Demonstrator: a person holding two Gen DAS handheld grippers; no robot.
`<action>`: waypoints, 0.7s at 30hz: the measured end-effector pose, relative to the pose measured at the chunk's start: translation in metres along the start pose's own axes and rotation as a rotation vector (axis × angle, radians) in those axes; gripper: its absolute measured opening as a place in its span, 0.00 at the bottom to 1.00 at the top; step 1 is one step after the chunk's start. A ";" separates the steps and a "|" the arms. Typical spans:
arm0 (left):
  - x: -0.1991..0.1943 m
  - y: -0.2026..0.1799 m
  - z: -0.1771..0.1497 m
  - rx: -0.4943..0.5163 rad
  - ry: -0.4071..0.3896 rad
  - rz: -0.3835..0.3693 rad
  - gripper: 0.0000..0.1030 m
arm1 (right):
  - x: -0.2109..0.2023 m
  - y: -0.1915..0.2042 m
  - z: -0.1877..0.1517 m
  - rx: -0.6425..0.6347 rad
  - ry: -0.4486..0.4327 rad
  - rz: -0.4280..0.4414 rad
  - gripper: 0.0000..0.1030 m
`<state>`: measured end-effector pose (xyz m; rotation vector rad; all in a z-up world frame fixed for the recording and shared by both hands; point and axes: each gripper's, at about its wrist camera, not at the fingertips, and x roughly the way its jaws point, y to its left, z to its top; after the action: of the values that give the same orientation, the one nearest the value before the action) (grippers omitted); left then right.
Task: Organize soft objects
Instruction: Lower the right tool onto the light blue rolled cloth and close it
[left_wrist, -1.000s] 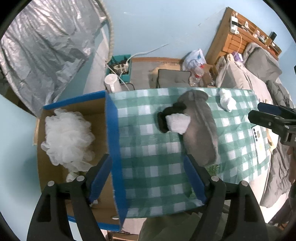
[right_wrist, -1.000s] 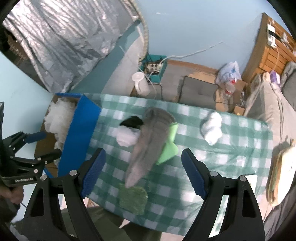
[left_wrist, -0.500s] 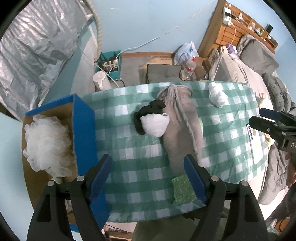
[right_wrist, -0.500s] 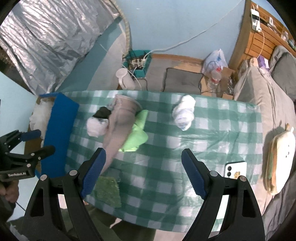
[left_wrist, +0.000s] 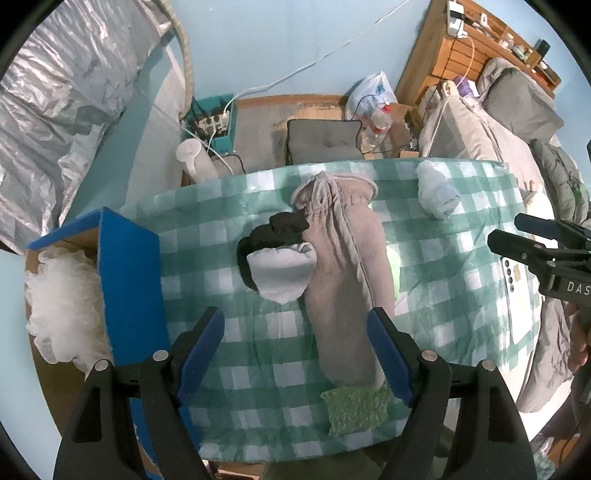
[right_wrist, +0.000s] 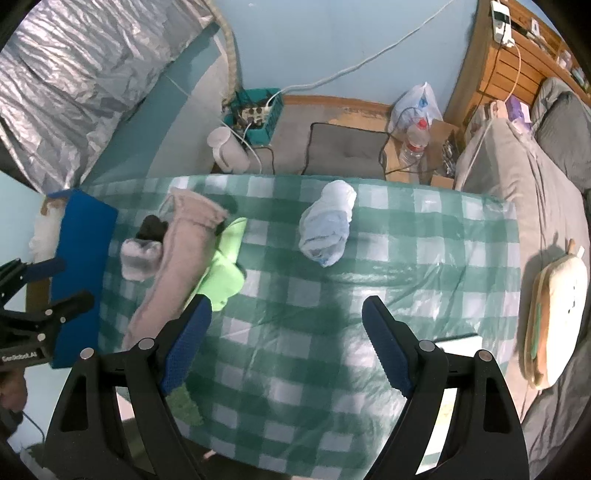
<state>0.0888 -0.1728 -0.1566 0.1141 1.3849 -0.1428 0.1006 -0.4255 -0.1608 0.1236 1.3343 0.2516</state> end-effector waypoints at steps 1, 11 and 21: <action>0.003 0.000 0.002 -0.002 0.005 -0.004 0.78 | 0.007 -0.003 0.006 -0.007 0.004 -0.004 0.82; 0.032 -0.012 0.018 -0.011 0.044 0.000 0.78 | 0.044 -0.021 0.034 0.002 0.045 -0.017 0.82; 0.047 -0.021 0.031 -0.033 0.070 0.001 0.79 | 0.081 -0.030 0.057 0.008 0.088 -0.045 0.82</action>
<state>0.1239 -0.1999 -0.1970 0.0936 1.4562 -0.1159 0.1762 -0.4307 -0.2307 0.0906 1.4238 0.2158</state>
